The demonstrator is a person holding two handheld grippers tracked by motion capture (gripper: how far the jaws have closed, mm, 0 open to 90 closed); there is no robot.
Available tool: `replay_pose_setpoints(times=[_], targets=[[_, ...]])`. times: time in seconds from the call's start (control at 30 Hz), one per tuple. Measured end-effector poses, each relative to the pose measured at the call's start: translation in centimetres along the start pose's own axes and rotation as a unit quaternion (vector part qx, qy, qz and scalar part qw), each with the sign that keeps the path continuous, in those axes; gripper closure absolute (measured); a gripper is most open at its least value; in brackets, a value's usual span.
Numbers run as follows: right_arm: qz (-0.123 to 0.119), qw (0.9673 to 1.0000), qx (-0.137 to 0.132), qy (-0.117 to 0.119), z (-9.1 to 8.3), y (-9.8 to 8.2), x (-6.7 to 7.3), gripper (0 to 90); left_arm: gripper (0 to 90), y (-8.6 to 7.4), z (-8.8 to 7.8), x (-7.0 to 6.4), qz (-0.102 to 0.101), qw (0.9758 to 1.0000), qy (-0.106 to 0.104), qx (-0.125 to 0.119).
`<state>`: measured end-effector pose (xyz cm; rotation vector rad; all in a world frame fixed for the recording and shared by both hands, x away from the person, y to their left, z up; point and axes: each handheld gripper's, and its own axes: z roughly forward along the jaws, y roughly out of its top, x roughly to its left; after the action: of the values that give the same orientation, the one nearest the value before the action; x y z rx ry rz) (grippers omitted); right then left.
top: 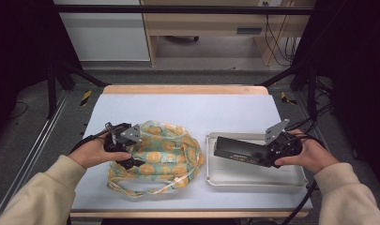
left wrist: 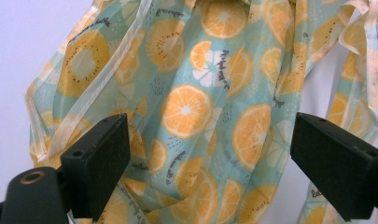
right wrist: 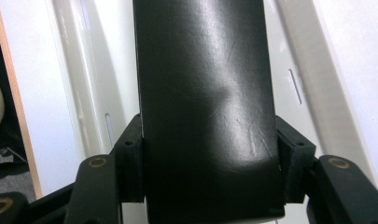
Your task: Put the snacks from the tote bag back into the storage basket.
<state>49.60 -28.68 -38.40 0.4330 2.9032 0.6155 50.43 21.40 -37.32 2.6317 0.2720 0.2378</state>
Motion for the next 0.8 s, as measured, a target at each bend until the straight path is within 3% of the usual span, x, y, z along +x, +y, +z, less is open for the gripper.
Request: replay_pose_setpoints(times=[0.37,0.8], targets=[[-0.008,0.9998,0.015,0.004,0.8,-0.6,-0.4,41.8,12.1,-0.8,0.0,0.0,-0.006,1.0000,-0.002,0.001],[-0.008,0.9998,0.013,0.010,1.5,-1.5,-0.8,42.0,12.1,-1.4,-0.1,-0.1,-0.012,0.9999,-0.001,0.003]])
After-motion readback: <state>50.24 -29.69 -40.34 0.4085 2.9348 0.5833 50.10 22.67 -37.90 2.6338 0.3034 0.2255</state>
